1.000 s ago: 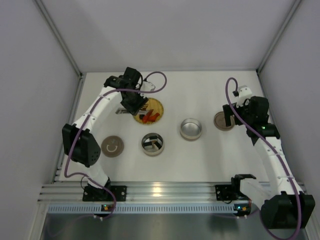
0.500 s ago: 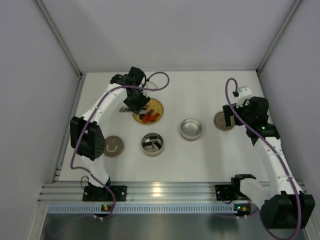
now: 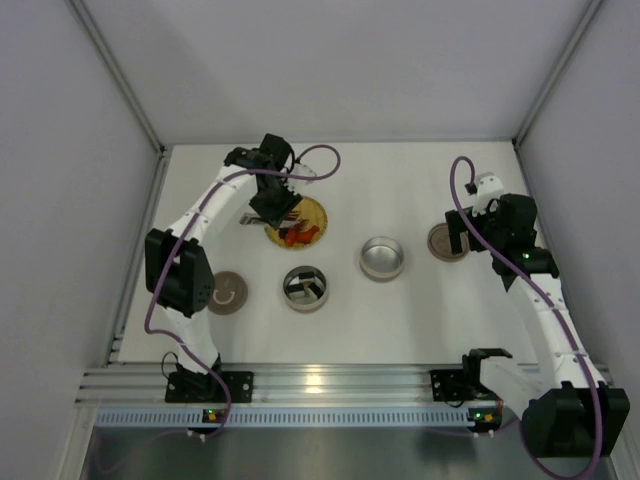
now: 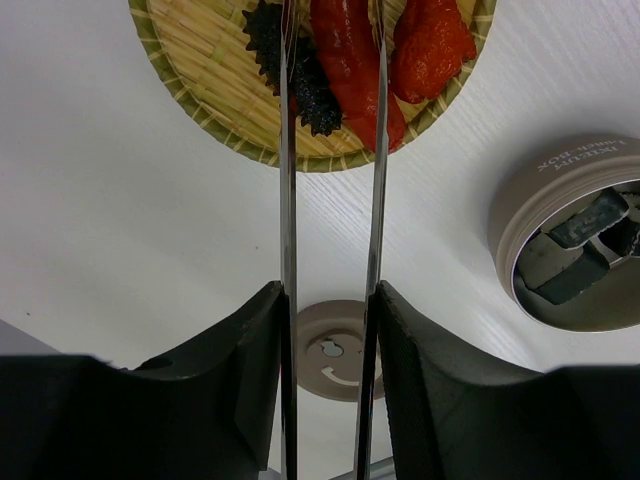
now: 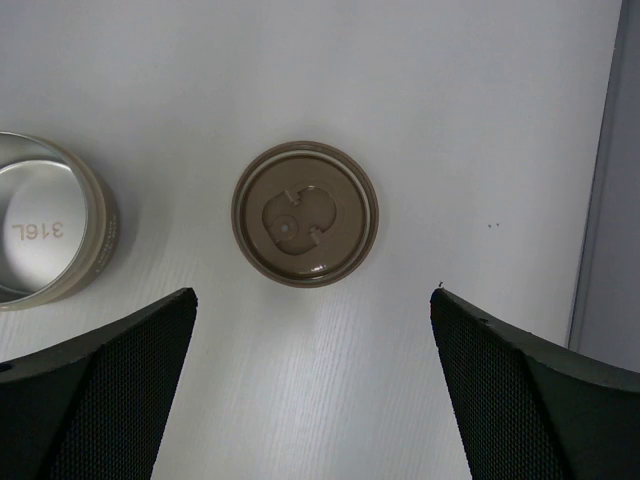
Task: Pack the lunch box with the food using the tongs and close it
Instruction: Pick up the fake food from the plate.
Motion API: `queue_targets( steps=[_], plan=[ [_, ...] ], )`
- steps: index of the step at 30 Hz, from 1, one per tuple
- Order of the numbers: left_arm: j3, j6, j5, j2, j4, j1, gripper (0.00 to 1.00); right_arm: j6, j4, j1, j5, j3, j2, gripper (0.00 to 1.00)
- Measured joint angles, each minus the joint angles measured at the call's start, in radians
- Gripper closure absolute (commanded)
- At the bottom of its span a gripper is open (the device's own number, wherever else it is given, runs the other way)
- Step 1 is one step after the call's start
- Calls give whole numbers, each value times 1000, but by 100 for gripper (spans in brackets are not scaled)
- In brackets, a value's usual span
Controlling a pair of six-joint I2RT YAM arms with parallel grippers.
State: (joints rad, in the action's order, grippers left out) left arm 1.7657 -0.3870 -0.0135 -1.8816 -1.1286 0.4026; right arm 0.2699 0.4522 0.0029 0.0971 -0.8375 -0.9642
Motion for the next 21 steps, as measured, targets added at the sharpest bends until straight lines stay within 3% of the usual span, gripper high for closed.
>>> queue_targets(
  steps=[5,9,21],
  plan=[
    [21,1,-1,-16,-4,0,74,0,0,0,-2,0,0,1],
    [50,5,-6,-22,-8,0,82,0,0,0,-2,0,0,1],
    [130,16,-12,-21,-24,0,93,0,0,0,-2,0,0,1]
  ],
)
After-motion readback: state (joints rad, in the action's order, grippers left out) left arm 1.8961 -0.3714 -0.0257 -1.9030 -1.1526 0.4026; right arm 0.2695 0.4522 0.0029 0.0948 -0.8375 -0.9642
